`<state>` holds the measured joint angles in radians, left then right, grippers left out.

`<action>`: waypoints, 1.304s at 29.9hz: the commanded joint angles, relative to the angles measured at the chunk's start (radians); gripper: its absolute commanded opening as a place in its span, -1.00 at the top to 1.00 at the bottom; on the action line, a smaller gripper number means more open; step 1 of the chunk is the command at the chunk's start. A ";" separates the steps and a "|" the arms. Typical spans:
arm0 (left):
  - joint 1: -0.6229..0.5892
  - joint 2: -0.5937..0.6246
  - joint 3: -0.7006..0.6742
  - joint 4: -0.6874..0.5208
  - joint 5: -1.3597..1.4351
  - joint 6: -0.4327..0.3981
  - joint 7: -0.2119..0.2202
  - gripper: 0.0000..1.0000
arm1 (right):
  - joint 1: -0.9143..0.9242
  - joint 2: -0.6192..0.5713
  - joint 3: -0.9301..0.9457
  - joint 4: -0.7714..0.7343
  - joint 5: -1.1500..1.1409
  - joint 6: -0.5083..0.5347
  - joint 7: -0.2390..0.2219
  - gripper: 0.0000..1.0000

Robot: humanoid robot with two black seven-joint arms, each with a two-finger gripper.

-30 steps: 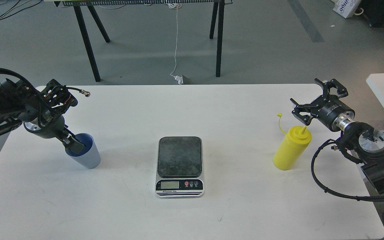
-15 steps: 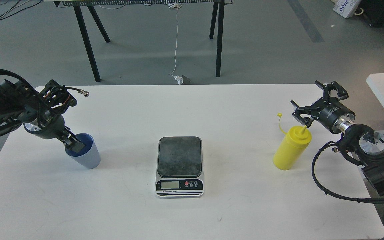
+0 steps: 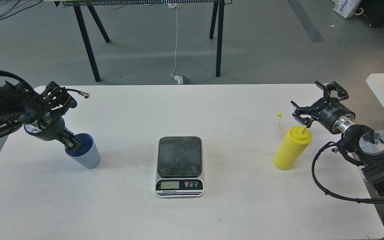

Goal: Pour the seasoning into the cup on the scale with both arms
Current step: 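Close the left gripper on the cup rim and lift it, then carry the cup with the left gripper and set it on the scale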

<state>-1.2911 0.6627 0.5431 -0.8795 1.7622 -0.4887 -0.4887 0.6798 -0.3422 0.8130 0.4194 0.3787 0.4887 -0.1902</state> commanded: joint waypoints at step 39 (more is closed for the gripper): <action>-0.309 -0.171 -0.210 -0.065 -0.236 0.000 0.000 0.91 | -0.014 0.000 0.001 -0.004 0.000 0.000 0.001 -0.96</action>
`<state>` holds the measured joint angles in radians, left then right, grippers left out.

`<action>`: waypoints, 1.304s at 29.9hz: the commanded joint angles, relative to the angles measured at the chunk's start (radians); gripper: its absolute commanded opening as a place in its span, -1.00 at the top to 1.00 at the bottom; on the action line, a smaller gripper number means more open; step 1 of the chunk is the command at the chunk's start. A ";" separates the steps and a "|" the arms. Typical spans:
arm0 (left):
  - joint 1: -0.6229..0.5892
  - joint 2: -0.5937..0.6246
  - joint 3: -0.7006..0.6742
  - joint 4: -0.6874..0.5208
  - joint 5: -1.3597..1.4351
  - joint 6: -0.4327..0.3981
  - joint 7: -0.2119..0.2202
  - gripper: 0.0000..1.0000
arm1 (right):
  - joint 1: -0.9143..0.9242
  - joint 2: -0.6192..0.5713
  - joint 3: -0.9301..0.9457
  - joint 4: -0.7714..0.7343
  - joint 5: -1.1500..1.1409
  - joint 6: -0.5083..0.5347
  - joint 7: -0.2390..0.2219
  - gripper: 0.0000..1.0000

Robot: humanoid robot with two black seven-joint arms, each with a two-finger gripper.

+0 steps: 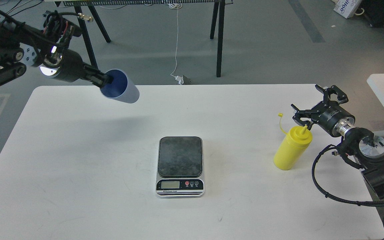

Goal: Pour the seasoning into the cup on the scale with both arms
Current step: 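Carry the cup with the left gripper and set it on the scale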

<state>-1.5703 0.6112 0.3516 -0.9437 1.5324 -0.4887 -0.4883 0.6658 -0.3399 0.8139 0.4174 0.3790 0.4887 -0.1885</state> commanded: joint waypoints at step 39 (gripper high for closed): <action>0.185 -0.289 0.033 0.000 0.083 0.000 0.000 0.82 | -0.043 0.007 0.005 -0.002 0.003 0.000 0.001 -0.96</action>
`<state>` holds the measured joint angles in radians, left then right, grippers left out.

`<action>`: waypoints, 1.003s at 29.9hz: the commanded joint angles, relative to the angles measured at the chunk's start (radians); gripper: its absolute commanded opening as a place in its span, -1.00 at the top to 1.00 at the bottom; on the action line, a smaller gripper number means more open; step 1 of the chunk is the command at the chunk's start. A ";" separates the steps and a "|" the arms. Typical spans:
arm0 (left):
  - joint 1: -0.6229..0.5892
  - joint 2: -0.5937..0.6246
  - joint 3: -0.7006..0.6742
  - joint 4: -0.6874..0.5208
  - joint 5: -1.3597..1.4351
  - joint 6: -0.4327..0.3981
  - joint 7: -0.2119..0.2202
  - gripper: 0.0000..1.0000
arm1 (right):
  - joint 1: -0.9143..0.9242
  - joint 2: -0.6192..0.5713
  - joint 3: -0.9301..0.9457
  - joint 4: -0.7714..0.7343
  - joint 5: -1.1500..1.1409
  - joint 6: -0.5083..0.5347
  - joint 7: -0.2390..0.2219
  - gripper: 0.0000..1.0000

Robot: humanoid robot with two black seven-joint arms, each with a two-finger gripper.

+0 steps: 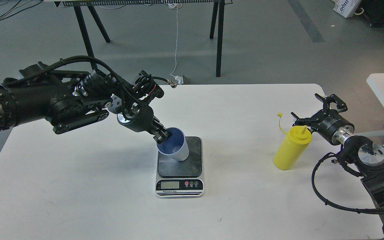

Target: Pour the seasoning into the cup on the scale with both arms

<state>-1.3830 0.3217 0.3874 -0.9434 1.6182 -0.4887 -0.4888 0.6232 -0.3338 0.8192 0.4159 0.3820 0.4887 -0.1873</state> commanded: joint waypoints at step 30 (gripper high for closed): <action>-0.139 0.050 -0.085 0.190 -0.542 0.000 0.000 -0.71 | 0.020 -0.198 0.077 0.315 0.009 0.000 -0.015 -0.96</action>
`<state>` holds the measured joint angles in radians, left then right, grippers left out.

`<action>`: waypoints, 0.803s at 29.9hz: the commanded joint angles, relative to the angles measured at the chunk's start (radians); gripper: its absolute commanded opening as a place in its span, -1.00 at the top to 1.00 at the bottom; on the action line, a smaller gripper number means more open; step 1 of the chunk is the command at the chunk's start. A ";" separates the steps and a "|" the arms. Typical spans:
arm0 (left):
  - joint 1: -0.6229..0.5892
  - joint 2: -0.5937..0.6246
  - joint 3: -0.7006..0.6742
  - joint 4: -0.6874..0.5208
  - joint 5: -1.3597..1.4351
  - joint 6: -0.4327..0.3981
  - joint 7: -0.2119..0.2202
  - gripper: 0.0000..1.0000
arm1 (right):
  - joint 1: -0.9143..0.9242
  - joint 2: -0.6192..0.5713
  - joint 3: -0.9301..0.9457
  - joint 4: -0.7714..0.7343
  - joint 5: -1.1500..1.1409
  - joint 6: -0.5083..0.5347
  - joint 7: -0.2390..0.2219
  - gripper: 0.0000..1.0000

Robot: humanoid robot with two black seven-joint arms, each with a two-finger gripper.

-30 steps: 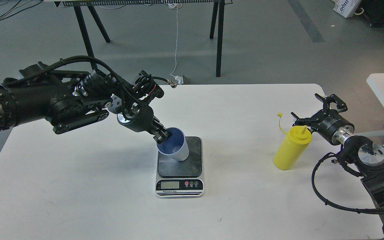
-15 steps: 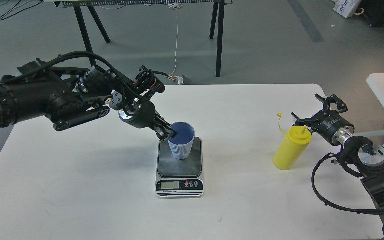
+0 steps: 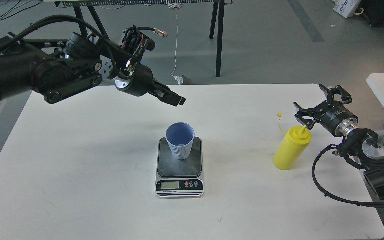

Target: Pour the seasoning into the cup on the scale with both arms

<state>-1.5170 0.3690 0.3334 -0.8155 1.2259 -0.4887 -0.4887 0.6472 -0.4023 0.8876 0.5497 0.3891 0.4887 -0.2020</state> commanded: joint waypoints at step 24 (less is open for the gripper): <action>0.052 -0.006 -0.060 0.197 -0.319 0.000 0.000 -0.71 | -0.679 -0.429 -0.006 0.667 0.484 0.000 0.049 -1.00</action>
<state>-1.4743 0.3628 0.2729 -0.6168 0.9066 -0.4887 -0.4886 0.0210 -0.8802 0.8892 1.1856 0.8884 0.4887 -0.1493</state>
